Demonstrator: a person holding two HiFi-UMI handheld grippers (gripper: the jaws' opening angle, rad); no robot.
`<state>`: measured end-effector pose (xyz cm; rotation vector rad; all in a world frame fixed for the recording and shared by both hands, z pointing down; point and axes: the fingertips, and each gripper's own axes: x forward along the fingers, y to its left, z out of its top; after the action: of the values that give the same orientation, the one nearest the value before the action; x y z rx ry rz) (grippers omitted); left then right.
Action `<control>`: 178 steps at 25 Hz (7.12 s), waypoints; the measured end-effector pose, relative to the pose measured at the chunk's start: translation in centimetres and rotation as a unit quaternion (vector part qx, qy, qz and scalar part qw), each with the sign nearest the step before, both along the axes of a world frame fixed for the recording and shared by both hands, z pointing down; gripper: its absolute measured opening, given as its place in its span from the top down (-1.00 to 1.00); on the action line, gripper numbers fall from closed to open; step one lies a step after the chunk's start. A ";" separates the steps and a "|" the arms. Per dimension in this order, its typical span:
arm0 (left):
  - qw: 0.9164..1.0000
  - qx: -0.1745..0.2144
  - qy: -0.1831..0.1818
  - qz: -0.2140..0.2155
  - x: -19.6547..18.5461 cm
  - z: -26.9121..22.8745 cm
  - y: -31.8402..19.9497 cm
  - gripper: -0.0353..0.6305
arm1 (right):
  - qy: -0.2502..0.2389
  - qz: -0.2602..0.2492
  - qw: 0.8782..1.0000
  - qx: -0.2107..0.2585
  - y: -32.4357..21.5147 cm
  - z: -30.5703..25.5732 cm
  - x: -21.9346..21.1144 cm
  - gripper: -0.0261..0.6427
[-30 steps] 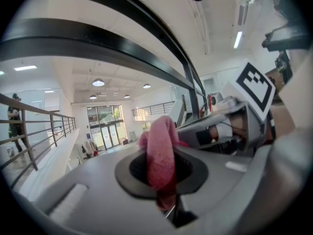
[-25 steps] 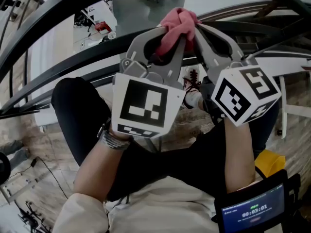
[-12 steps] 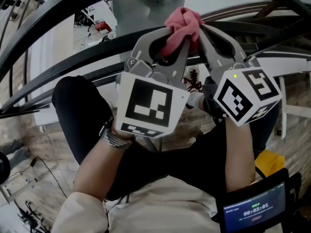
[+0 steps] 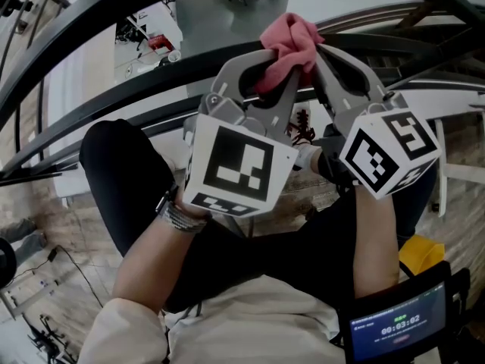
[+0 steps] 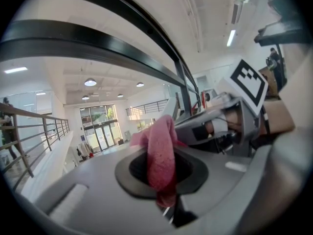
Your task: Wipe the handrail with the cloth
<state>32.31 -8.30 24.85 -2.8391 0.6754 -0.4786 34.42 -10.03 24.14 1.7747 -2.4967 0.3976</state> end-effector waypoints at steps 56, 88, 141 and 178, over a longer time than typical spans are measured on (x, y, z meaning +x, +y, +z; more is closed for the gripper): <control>0.999 0.010 -0.048 -0.013 -3.6 3.1 0.2 0.79 | 0.038 -0.093 0.992 -0.077 0.3 3.6 -3.1 0.92; 0.998 -0.011 -0.049 -0.048 -6.5 4.1 0.2 0.79 | 0.056 -0.122 0.987 -0.092 0.4 3.5 -5.2 0.92; 0.994 0.006 -0.028 -0.109 -13.3 1.7 -1.2 0.79 | 0.069 -0.214 0.971 -0.080 -0.4 1.9 -13.5 0.92; 0.980 0.023 0.017 -0.198 -14.5 -1.9 -3.6 0.80 | 0.113 -0.141 0.984 -0.001 -2.0 -1.1 -13.6 0.92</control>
<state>17.83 -11.85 22.98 -2.6740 1.2509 -0.4621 20.80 -11.99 23.00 1.3483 -2.5267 0.1713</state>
